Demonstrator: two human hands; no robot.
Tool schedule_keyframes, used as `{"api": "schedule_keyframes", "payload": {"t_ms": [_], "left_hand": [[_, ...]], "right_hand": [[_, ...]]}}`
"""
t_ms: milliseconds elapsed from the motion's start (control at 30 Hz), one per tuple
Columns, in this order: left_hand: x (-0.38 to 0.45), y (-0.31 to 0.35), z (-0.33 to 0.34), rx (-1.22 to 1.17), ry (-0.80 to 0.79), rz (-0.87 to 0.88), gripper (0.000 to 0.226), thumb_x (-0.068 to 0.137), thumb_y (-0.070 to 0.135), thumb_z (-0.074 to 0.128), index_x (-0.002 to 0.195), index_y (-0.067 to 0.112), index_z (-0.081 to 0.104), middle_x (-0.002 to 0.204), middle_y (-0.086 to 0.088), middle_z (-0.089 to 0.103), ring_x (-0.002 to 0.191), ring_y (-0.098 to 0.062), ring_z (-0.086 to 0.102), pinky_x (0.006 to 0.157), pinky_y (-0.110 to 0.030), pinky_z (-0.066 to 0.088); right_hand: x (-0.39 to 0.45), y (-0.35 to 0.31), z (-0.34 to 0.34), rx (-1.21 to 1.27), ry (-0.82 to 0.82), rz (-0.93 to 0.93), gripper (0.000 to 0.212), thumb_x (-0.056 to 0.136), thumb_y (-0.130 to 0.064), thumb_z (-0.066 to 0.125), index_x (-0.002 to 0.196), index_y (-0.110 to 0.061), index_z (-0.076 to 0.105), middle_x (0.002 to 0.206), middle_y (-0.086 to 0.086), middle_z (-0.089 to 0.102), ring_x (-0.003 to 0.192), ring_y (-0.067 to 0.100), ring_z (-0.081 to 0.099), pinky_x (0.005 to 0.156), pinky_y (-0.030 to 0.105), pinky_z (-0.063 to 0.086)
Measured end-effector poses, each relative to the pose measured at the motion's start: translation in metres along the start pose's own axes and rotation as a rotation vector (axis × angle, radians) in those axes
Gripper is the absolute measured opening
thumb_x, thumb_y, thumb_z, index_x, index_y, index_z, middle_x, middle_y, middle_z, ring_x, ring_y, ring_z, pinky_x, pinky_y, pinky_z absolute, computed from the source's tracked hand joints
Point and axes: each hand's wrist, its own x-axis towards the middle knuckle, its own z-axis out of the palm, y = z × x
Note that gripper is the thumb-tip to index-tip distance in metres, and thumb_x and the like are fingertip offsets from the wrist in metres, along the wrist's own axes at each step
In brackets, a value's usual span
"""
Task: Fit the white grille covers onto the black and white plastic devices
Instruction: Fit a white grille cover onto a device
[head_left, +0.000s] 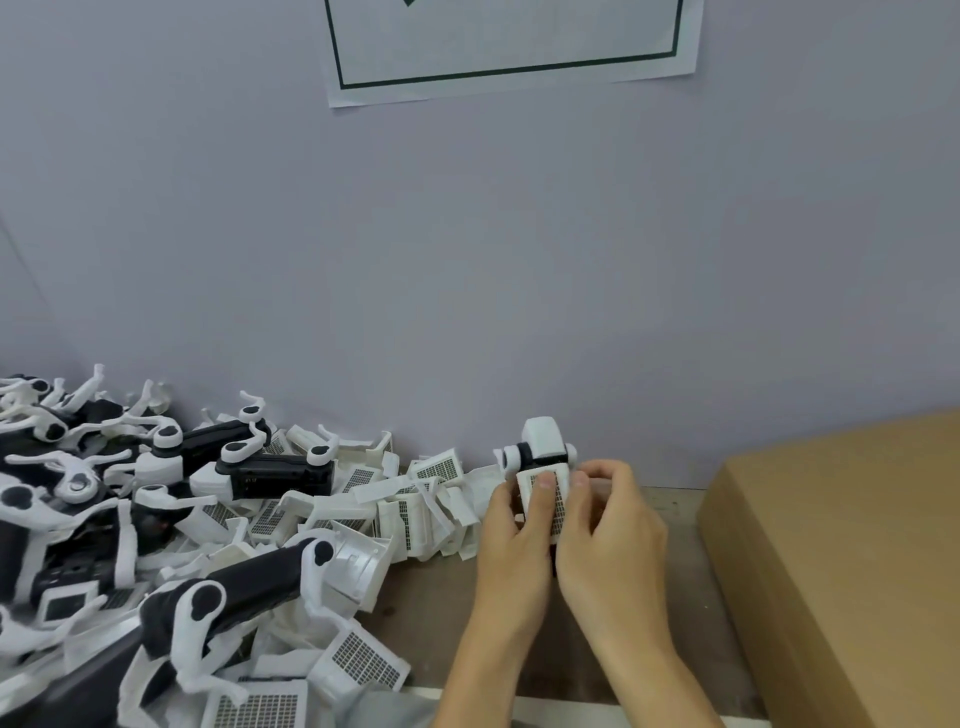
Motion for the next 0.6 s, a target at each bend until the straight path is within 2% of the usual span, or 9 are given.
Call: {"api": "schedule_keyframes", "payload": {"t_ms": [67, 167, 267, 333, 467, 600], "left_hand": [[0.001, 0.001, -0.001, -0.038, 0.009, -0.035, 0.031, 0.102, 0.031, 0.052, 0.110, 0.007, 0.069, 0.097, -0.009, 0.077, 0.084, -0.011, 0.073, 0.065, -0.016, 0.052], [0.000, 0.002, -0.004, -0.059, 0.023, -0.055, 0.030, 0.101, 0.034, 0.052, 0.113, 0.012, 0.069, 0.099, -0.007, 0.077, 0.091, -0.017, 0.074, 0.067, -0.019, 0.055], [0.000, 0.003, -0.005, -0.079, 0.053, -0.078, 0.030, 0.099, 0.040, 0.056, 0.113, 0.018, 0.070, 0.103, -0.004, 0.077, 0.099, -0.019, 0.073, 0.085, -0.034, 0.058], [0.000, 0.003, -0.006, -0.099, 0.074, -0.091, 0.029, 0.097, 0.041, 0.057, 0.111, 0.020, 0.072, 0.104, -0.003, 0.077, 0.101, -0.019, 0.072, 0.091, -0.039, 0.056], [-0.001, 0.003, -0.006, -0.157, 0.073, -0.114, 0.026, 0.099, 0.037, 0.056, 0.107, 0.022, 0.076, 0.103, -0.004, 0.077, 0.099, -0.022, 0.073, 0.088, -0.040, 0.057], [-0.001, 0.004, -0.007, -0.195, 0.046, -0.105, 0.020, 0.099, 0.024, 0.057, 0.103, 0.021, 0.076, 0.101, -0.007, 0.077, 0.097, -0.024, 0.073, 0.081, -0.037, 0.058]], "right_hand": [[-0.001, -0.001, -0.001, 0.008, -0.042, -0.038, 0.009, 0.100, -0.034, 0.047, 0.093, -0.034, 0.053, 0.087, -0.016, 0.061, 0.083, 0.003, 0.060, 0.065, 0.013, 0.043], [-0.001, -0.003, -0.002, 0.077, -0.093, -0.037, 0.010, 0.096, -0.043, 0.056, 0.087, -0.039, 0.055, 0.087, -0.016, 0.064, 0.082, -0.003, 0.060, 0.062, 0.010, 0.045], [0.001, 0.000, -0.003, 0.160, -0.123, 0.014, 0.010, 0.095, -0.036, 0.063, 0.085, -0.036, 0.060, 0.081, -0.014, 0.067, 0.081, -0.006, 0.061, 0.062, 0.011, 0.048], [0.002, 0.003, -0.004, 0.201, -0.126, 0.065, 0.011, 0.095, -0.028, 0.065, 0.086, -0.033, 0.063, 0.080, -0.012, 0.067, 0.079, -0.007, 0.061, 0.059, 0.010, 0.048], [0.006, 0.007, -0.004, 0.313, -0.198, 0.152, 0.009, 0.094, -0.023, 0.067, 0.089, -0.030, 0.064, 0.084, -0.011, 0.068, 0.080, -0.010, 0.062, 0.057, 0.008, 0.049], [0.011, 0.014, -0.008, 0.437, -0.250, 0.206, 0.015, 0.095, -0.015, 0.066, 0.099, -0.029, 0.069, 0.090, -0.011, 0.073, 0.084, -0.005, 0.068, 0.061, 0.012, 0.053]]}}
